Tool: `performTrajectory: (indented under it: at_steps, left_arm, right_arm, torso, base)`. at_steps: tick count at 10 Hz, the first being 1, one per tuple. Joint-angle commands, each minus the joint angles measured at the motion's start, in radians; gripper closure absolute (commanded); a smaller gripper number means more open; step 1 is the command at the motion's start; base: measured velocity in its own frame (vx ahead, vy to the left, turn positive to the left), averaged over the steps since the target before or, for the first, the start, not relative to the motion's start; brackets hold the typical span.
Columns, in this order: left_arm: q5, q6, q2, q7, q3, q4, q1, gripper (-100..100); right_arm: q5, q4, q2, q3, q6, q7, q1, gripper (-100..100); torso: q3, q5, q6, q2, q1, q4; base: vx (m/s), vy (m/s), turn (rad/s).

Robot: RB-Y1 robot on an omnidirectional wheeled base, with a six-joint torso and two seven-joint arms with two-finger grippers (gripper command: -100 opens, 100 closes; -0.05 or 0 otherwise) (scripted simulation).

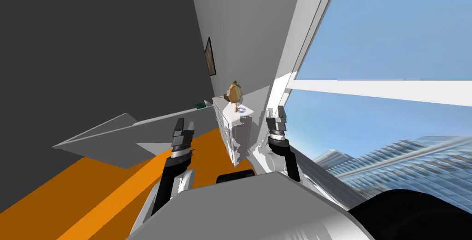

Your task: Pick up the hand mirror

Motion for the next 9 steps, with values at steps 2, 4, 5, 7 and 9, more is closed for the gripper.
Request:
performTrajectory:
  at_steps: [2,4,5,7,9]
  left_arm:
    - [0.000,0.000,0.000,0.000,0.000,0.000,0.000,0]
    - [0.000,0.000,0.000,0.000,0.000,0.000,0.000,0]
    - [0.000,0.000,0.000,0.000,0.000,0.000,0.000,0]
    - [0.000,0.000,0.000,0.000,0.000,0.000,0.000,0]
    - [0.000,0.000,0.000,0.000,0.000,0.000,0.000,0]
  right_arm:
    - [0.018,-0.005,-0.057,-0.015,0.009,0.011,-0.011,-100]
    - [0.044,-0.011,-0.104,-0.036,0.022,0.026,-0.027,-100]
    - [0.060,-0.014,-0.124,-0.049,0.030,0.036,-0.037,-100]
    - [0.100,-0.023,-0.160,-0.082,0.051,0.059,-0.060,-100]
    - [0.147,-0.032,-0.188,-0.119,0.077,0.086,-0.085,-100]
  torso:
    - [0.000,0.000,0.000,0.000,0.002,0.000]
    - [-0.001,0.002,0.000,-0.002,0.009,0.000]
    - [-0.001,0.003,0.000,-0.003,0.012,-0.001]
    - [-0.002,0.003,0.000,-0.003,0.014,-0.001]
    - [-0.001,0.004,0.000,-0.002,0.019,-0.001]
  base:
    - [0.008,0.067,-0.073]
    - [0.038,0.168,-0.132]
    - [0.047,0.200,-0.184]
    - [0.041,0.238,-0.194]
    - [0.025,0.290,-0.237]
